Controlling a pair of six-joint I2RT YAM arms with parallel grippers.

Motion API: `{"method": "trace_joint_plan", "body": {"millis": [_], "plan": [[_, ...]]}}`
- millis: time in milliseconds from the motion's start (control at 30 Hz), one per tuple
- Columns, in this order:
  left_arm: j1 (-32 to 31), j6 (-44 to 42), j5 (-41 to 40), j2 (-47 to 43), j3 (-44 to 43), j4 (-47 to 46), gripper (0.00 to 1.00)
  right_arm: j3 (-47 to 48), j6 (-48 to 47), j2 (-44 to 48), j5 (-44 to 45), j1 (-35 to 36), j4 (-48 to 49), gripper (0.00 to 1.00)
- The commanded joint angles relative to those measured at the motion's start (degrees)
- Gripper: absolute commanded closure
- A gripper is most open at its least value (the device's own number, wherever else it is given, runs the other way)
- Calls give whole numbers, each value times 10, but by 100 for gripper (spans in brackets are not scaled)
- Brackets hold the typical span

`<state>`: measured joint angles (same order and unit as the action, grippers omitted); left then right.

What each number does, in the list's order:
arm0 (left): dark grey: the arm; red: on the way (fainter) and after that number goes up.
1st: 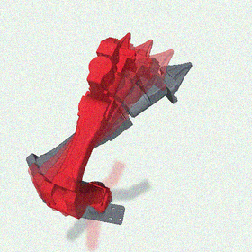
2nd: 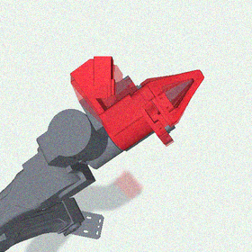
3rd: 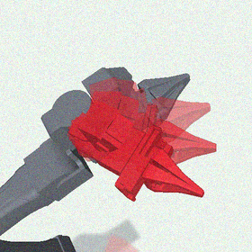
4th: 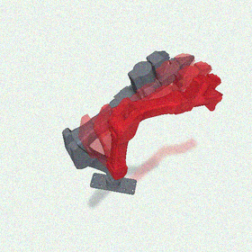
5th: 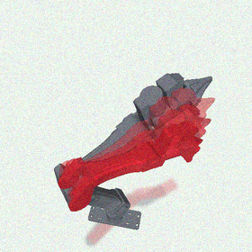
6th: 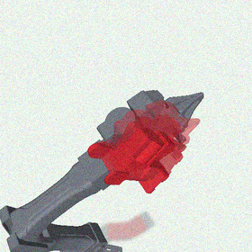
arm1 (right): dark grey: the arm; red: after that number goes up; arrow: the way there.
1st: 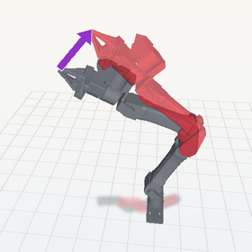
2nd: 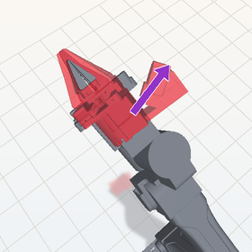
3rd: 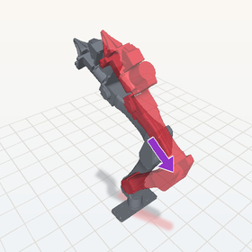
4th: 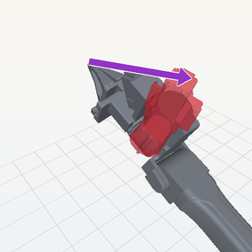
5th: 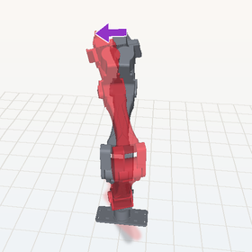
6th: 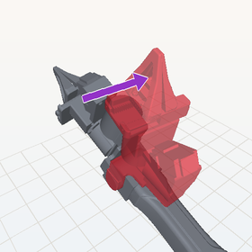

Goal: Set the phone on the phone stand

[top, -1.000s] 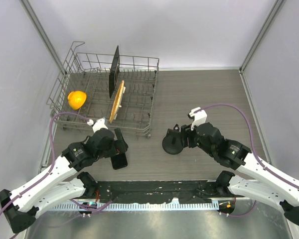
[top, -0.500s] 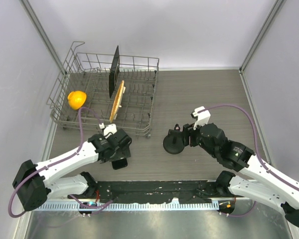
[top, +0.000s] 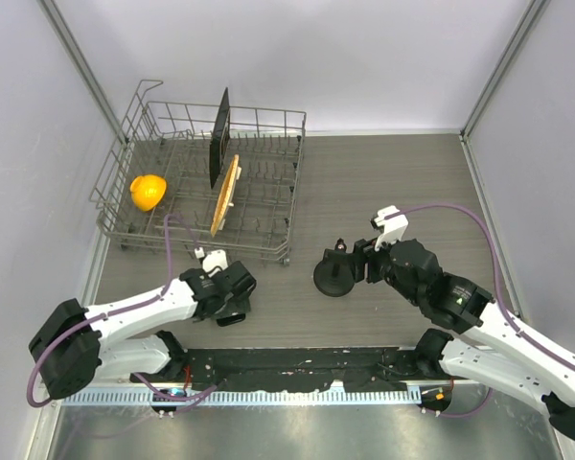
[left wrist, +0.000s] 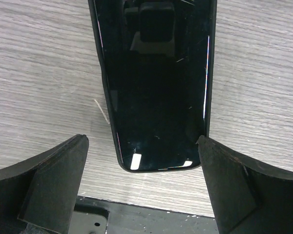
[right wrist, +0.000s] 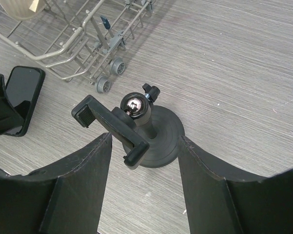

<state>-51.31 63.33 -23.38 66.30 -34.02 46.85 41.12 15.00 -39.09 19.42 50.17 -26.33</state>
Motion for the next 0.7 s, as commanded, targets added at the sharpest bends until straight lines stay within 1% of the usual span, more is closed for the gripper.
{"method": "trace_joint_plan", "body": {"millis": [0, 33, 133, 267, 400, 533, 633, 667], "plan": [[-3, 18, -13, -22, 32, -55, 0, 2, -8, 1, -6, -1, 31, 39], [-3, 15, -11, -24, 37, -73, 0, 4, -7, 0, -5, -1, 26, 39], [-2, 18, -8, -26, 41, -84, 0, 5, -8, 4, -10, -1, 23, 39], [-3, 22, -12, -33, 27, -66, 0, 5, -12, 2, -11, -1, 27, 38], [-2, 45, -21, -67, 36, -57, 0, 16, -13, -25, -15, -1, 29, 38], [-3, 60, -32, -97, 63, -97, 0, 26, -11, -36, -30, -1, 34, 38], [-2, 59, -35, -86, 67, -107, 0, 22, -10, -36, -29, 0, 39, 38], [-3, 58, -36, -68, 64, -104, 0, 22, -11, -37, -28, -1, 39, 38]]}}
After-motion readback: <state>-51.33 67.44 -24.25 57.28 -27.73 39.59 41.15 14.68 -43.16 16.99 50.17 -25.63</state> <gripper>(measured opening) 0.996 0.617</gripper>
